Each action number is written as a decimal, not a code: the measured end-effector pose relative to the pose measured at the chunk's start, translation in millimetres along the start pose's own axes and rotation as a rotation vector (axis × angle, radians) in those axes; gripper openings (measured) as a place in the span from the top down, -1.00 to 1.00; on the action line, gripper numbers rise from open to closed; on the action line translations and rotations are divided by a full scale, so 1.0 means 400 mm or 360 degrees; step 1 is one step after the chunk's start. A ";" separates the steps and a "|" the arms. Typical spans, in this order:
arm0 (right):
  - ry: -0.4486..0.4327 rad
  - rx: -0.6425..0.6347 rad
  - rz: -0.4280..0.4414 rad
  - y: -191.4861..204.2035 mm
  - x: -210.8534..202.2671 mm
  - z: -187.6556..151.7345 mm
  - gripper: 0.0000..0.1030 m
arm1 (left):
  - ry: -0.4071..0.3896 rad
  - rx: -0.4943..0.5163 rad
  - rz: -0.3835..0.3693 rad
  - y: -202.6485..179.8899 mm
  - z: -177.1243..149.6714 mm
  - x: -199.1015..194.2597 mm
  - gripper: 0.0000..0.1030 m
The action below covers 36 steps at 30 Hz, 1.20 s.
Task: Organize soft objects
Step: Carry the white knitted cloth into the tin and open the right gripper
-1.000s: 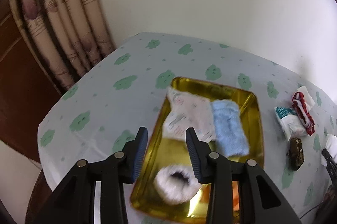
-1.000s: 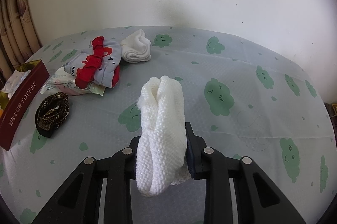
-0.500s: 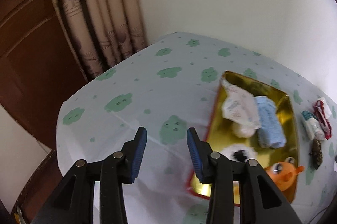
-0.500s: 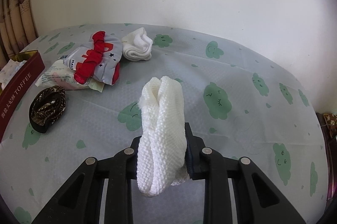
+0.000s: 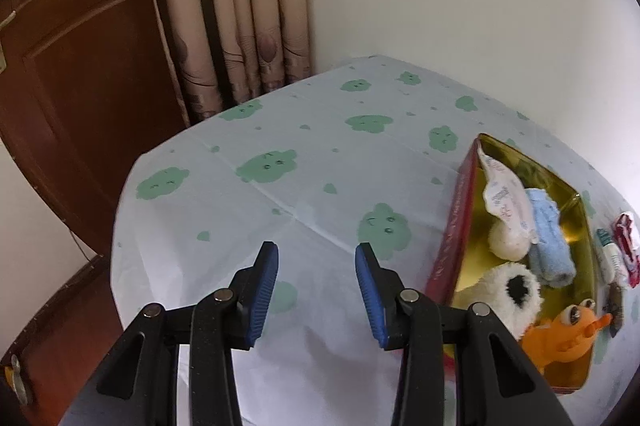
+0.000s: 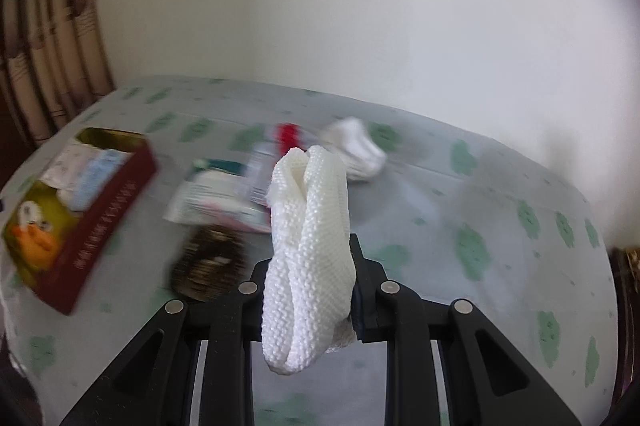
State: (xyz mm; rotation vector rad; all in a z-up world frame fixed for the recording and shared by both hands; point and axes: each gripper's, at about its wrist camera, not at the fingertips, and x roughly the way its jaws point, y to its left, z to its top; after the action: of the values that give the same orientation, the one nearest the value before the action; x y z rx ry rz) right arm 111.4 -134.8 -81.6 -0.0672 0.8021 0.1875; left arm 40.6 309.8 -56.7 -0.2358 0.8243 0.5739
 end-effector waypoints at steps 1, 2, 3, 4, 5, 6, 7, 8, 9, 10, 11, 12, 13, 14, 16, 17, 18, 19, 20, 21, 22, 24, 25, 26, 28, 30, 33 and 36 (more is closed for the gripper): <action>-0.0002 -0.0022 0.0033 0.027 -0.004 0.008 0.57 | 0.0004 -0.0002 -0.0005 0.003 0.000 0.002 0.19; -0.0004 -0.0040 0.0064 0.052 -0.008 0.014 0.57 | 0.0013 -0.0014 -0.0010 0.009 0.001 0.006 0.19; -0.0007 -0.0063 0.0095 0.078 -0.011 0.019 0.57 | 0.0014 -0.0022 -0.0011 0.012 0.002 0.006 0.19; -0.0008 -0.0092 0.0124 0.107 -0.014 0.025 0.57 | 0.0010 -0.0034 -0.0009 0.018 0.004 0.007 0.19; -0.0008 -0.0126 0.0159 0.142 -0.016 0.031 0.57 | 0.0008 -0.0041 -0.0004 0.023 0.005 0.009 0.19; -0.0011 -0.0151 0.0184 0.168 -0.017 0.037 0.57 | 0.0001 -0.0044 0.0005 0.026 0.005 0.009 0.19; -0.0012 -0.0181 0.0208 0.196 -0.018 0.043 0.57 | -0.0007 -0.0045 0.0018 0.029 0.006 0.008 0.19; -0.0012 -0.0215 0.0239 0.230 -0.017 0.050 0.57 | -0.0010 -0.0051 0.0025 0.032 0.007 0.008 0.19; -0.0011 -0.0236 0.0266 0.255 -0.017 0.055 0.57 | -0.0004 -0.0062 0.0016 0.036 0.007 0.011 0.19; -0.0008 -0.0254 0.0294 0.279 -0.014 0.062 0.57 | 0.0004 -0.0068 0.0006 0.036 0.007 0.012 0.19; -0.0012 -0.0279 0.0319 0.310 -0.013 0.071 0.57 | 0.0014 -0.0071 -0.0001 0.037 0.006 0.015 0.19; -0.0017 -0.0297 0.0334 0.334 -0.015 0.077 0.57 | 0.0022 -0.0070 -0.0003 0.037 0.006 0.017 0.19; -0.0018 -0.0323 0.0359 0.366 -0.013 0.086 0.57 | 0.0018 -0.0074 0.0002 0.038 0.005 0.017 0.19; -0.0020 -0.0337 0.0376 0.388 -0.010 0.093 0.57 | 0.0010 -0.0076 0.0011 0.038 0.006 0.015 0.19; -0.0019 -0.0366 0.0407 0.426 -0.003 0.105 0.57 | -0.0002 -0.0077 0.0024 0.038 0.005 0.011 0.19; -0.0015 -0.0383 0.0420 0.447 0.006 0.111 0.57 | -0.0007 -0.0078 0.0022 0.037 0.006 0.009 0.19; -0.0008 -0.0391 0.0433 0.468 0.014 0.118 0.57 | -0.0009 -0.0077 0.0022 0.037 0.005 0.008 0.19; 0.0002 -0.0394 0.0445 0.487 0.023 0.124 0.57 | -0.0011 -0.0077 0.0026 0.037 0.005 0.007 0.19; 0.0013 -0.0395 0.0453 0.500 0.032 0.129 0.57 | -0.0013 -0.0077 0.0028 0.036 0.005 0.007 0.19; 0.0023 -0.0396 0.0458 0.511 0.038 0.132 0.57 | -0.0015 -0.0073 0.0029 0.035 0.004 0.007 0.19; 0.0038 -0.0404 0.0461 0.530 0.050 0.136 0.57 | -0.0013 -0.0074 0.0030 0.035 0.004 0.008 0.19; 0.0058 -0.0416 0.0455 0.554 0.065 0.139 0.57 | -0.0008 -0.0081 0.0027 0.036 0.004 0.008 0.19; 0.0071 -0.0425 0.0456 0.565 0.075 0.141 0.57 | -0.0004 -0.0084 0.0023 0.036 0.004 0.008 0.19; 0.0076 -0.0432 0.0450 0.572 0.081 0.140 0.57 | -0.0001 -0.0086 0.0022 0.037 0.005 0.010 0.19; 0.0092 -0.0452 0.0444 0.594 0.101 0.145 0.57 | -0.0001 -0.0080 0.0033 0.036 0.005 0.010 0.19; 0.0105 -0.0455 0.0439 0.601 0.110 0.146 0.57 | -0.0003 -0.0082 0.0033 0.038 0.006 0.012 0.19; 0.0130 -0.0448 0.0434 0.613 0.128 0.149 0.56 | 0.0010 -0.0084 0.0032 0.039 0.006 0.015 0.19; 0.0156 -0.0434 0.0433 0.620 0.143 0.146 0.55 | 0.0013 -0.0089 0.0029 0.040 0.007 0.017 0.19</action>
State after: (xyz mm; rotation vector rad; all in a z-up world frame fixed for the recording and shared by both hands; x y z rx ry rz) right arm 143.9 124.4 -79.3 -0.2261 0.8784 0.5543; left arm 37.0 327.0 -59.5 -0.2823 0.8196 0.6143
